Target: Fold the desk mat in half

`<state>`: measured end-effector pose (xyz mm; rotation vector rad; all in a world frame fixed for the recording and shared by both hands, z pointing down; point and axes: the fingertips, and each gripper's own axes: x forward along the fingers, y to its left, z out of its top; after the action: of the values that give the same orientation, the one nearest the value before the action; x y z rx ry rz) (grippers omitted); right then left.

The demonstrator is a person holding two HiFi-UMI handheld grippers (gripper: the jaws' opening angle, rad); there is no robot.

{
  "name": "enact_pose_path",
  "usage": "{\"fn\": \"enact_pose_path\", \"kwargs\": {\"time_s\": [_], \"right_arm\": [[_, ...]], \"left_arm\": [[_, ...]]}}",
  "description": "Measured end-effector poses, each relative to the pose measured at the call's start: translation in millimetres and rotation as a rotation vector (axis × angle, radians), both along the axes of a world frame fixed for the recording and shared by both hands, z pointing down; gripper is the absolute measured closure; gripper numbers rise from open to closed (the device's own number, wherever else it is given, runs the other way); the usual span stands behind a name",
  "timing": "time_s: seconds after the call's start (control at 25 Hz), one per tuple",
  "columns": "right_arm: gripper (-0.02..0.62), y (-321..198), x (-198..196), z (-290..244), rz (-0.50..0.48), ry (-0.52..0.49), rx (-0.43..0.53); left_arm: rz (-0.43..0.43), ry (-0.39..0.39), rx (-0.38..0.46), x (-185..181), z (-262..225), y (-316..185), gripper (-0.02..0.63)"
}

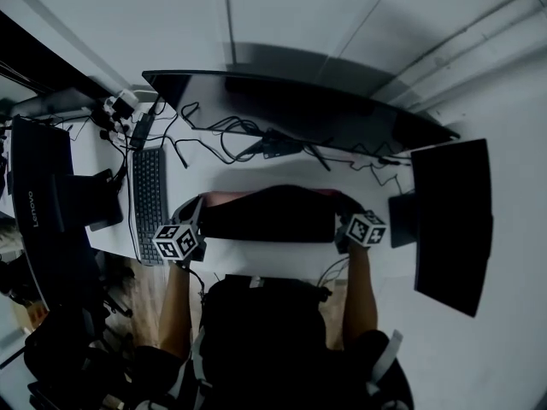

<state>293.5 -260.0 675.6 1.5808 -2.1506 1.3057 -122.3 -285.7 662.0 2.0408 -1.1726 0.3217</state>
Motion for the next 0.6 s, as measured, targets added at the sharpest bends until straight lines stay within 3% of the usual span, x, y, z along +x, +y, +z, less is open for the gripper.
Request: {"fn": "enact_pose_path", "kwargs": {"time_s": [0.6], "right_arm": [[0.577,-68,14,36,-0.048,0.05,-0.01]], "left_arm": [[-0.114,0.013,-0.092,6,45,-55,0.588]]}}
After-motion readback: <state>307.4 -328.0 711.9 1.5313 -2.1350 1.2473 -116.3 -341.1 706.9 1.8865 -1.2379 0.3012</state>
